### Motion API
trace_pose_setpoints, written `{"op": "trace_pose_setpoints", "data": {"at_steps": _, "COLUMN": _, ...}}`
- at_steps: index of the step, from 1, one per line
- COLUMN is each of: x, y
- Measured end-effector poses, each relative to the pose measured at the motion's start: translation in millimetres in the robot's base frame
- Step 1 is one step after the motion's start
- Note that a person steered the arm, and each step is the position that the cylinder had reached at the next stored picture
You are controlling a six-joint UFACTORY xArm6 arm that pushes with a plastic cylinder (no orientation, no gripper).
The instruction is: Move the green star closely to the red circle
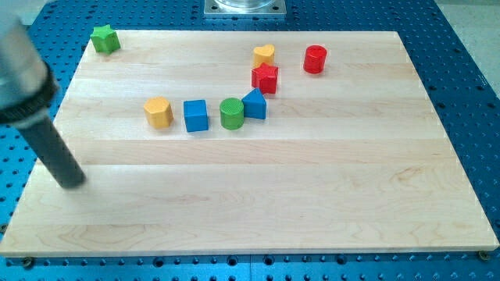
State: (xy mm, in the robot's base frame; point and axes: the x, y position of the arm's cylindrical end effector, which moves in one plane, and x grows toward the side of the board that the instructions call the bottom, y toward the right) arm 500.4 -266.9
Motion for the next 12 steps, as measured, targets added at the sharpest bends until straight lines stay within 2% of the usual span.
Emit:
{"op": "trace_pose_setpoints", "data": {"at_steps": 1, "x": -88, "y": -37}}
{"op": "trace_pose_setpoints", "data": {"at_steps": 3, "x": -110, "y": -38}}
{"op": "trace_pose_setpoints", "data": {"at_steps": 5, "x": -230, "y": -38}}
{"op": "trace_pose_setpoints", "data": {"at_steps": 7, "x": -284, "y": -37}}
{"op": "trace_pose_setpoints", "data": {"at_steps": 8, "x": -282, "y": 40}}
{"op": "trace_pose_setpoints", "data": {"at_steps": 9, "x": -267, "y": 158}}
{"op": "trace_pose_setpoints", "data": {"at_steps": 10, "x": -259, "y": 81}}
{"op": "trace_pose_setpoints", "data": {"at_steps": 11, "x": -207, "y": 107}}
{"op": "trace_pose_setpoints", "data": {"at_steps": 12, "x": -219, "y": 166}}
